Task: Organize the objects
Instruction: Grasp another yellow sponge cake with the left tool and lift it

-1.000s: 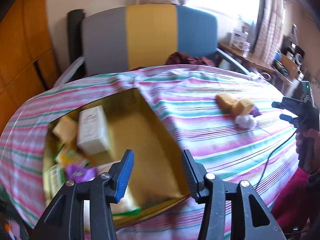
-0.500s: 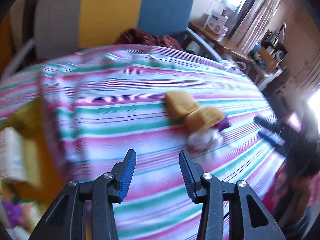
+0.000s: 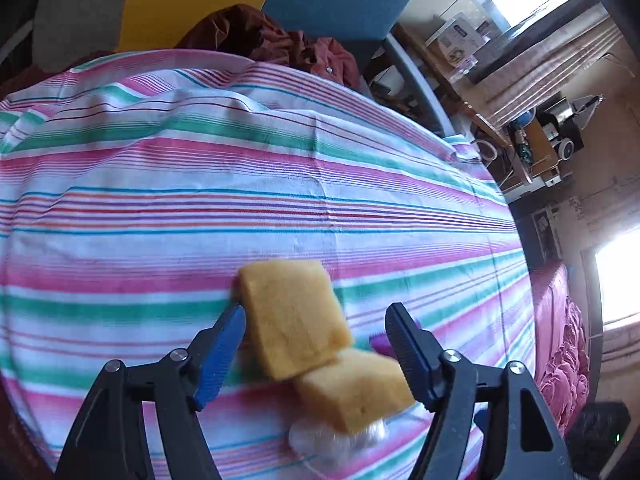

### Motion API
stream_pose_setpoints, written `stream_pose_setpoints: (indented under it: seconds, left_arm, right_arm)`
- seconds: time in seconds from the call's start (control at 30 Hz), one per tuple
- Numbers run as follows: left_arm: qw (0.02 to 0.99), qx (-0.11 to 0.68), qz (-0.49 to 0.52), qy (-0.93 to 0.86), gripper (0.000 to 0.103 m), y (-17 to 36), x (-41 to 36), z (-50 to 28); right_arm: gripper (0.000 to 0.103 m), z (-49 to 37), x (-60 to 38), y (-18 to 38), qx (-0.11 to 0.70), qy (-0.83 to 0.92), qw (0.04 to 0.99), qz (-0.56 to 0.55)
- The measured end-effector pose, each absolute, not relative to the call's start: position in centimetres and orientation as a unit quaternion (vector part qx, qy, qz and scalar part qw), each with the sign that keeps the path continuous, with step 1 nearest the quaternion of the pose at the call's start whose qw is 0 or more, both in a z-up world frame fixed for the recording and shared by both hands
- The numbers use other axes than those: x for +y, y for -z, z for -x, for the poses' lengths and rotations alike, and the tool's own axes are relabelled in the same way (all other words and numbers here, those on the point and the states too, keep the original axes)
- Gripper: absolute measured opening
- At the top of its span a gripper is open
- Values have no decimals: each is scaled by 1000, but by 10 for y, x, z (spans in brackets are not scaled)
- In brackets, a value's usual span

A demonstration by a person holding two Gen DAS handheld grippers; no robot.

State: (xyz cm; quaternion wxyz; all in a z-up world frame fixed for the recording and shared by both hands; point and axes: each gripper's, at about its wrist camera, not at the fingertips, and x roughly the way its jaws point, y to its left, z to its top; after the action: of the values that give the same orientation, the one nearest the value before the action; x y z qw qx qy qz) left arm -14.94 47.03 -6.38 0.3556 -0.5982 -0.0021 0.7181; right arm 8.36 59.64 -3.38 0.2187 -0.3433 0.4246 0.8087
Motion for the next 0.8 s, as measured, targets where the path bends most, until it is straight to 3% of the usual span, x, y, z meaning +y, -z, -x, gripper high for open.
stream_pose_setpoints:
  seconds: [0.13,0.27,0.43,0.8]
  left_arm:
    - [332,42,611,-717,73,87,491,153]
    - [336,30,608,-718,56,93,477,156]
    - [314,-4,599,-737,55,92,422,163]
    - [340,85,530,-772,55,82,353,58]
  right_arm:
    - [79,-81,596,35,424,-808,214,349]
    - [79,-81,596,37,422,-807,217,352]
    - [79,-81,597,36,417,-808,224,351]
    - [79,-85,607,37,410,-802,265,344]
